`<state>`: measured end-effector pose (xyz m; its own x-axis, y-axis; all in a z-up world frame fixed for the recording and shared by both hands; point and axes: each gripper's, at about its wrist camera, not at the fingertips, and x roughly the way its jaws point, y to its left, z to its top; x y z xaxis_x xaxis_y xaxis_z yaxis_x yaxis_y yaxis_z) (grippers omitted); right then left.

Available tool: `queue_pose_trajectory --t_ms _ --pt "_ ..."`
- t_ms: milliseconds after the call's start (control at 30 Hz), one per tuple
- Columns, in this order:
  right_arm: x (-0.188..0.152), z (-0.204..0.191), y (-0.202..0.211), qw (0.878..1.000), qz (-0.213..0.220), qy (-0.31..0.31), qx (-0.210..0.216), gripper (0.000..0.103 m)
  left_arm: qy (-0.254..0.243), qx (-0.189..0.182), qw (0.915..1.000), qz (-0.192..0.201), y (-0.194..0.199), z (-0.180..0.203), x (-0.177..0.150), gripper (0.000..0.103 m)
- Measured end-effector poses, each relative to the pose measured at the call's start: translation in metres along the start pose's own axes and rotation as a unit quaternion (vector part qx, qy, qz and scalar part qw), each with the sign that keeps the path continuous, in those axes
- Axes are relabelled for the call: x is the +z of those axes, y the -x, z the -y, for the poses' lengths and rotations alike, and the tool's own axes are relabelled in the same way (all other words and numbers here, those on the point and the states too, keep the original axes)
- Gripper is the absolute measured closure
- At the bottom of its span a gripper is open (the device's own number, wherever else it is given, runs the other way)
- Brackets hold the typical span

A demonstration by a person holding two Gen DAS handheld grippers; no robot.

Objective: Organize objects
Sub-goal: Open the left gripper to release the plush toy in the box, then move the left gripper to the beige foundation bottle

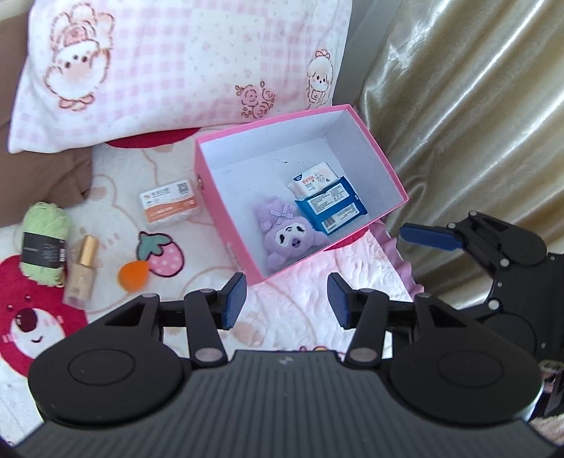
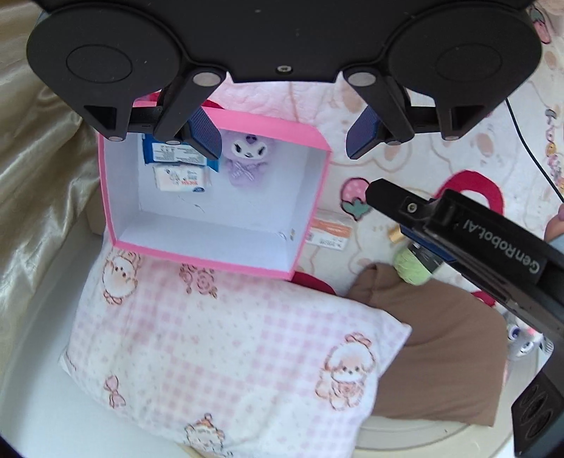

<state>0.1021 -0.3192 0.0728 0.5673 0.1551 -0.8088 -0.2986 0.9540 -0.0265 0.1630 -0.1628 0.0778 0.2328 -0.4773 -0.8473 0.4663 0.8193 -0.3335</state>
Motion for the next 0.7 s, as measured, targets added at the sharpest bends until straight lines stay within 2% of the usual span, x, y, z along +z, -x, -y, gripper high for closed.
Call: queue_pose_trajectory --t_ms 233,400,600,700 --pt "0.007 -0.039 0.024 0.999 0.037 0.020 0.029 0.021 -0.019 0.027 0.9994 0.005 0.056 -0.026 -0.025 0.053" --pt "0.011 -0.066 0.028 0.997 0.048 0.039 0.055 0.021 -0.011 0.046 0.9988 0.013 0.081 -0.055 -0.044 0.052" --pt "0.013 -0.100 0.014 0.993 0.060 0.058 0.083 0.021 0.021 0.028 0.9993 0.011 0.084 -0.099 -0.062 0.050" --pt "0.014 -0.118 0.001 0.990 0.064 0.075 0.100 0.021 0.025 0.034 0.9990 0.013 0.078 -0.119 -0.070 0.050"
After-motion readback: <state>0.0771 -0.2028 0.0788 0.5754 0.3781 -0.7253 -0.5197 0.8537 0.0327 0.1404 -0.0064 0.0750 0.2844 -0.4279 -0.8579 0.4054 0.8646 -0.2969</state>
